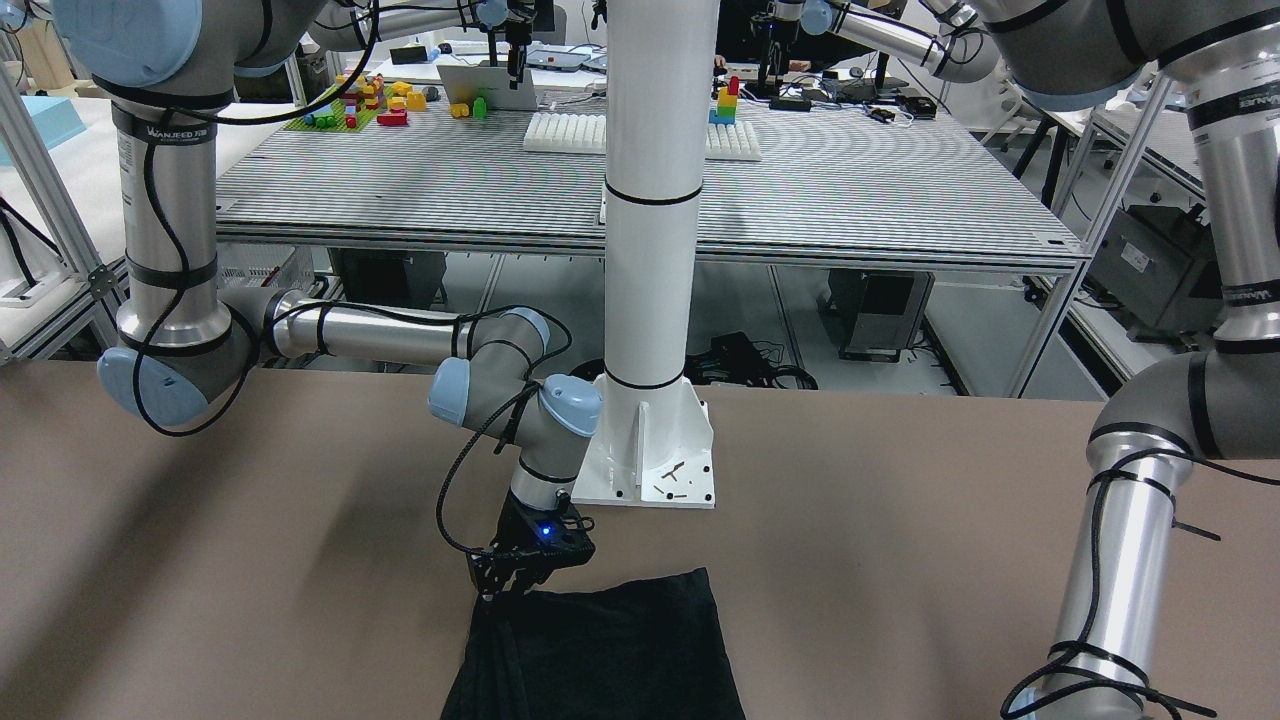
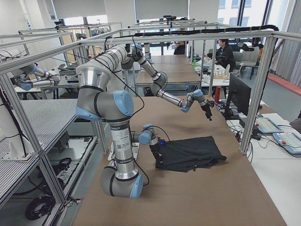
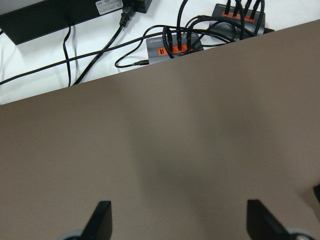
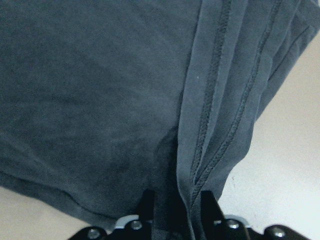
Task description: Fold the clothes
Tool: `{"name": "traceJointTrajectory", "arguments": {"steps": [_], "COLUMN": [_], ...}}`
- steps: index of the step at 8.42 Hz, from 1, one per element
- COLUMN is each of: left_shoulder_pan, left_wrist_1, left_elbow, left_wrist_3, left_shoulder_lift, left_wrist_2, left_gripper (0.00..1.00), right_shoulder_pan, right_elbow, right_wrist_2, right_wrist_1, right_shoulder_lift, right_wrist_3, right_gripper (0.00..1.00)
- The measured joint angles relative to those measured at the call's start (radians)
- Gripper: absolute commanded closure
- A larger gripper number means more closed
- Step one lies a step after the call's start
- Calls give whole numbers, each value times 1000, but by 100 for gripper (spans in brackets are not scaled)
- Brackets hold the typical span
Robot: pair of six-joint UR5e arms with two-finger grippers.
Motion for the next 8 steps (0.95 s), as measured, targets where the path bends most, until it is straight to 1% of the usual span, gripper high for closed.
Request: {"name": "traceJointTrajectory", "arguments": {"steps": [3, 8], "left_shoulder_pan": [0, 1], "left_wrist_1": [0, 0], "left_elbow": [0, 0], "left_wrist_3": [0, 0], "left_shoulder_lift": [1, 1], "left_wrist_2": [0, 0], "left_gripper": [5, 5], "right_shoulder_pan": [-7, 10], "right_elbow": [-3, 4], "right_wrist_2": [-10, -6], "right_wrist_1": [1, 4], "right_shoulder_lift": [0, 1], "right_wrist_3": [0, -1], "right_gripper": [100, 100]}}
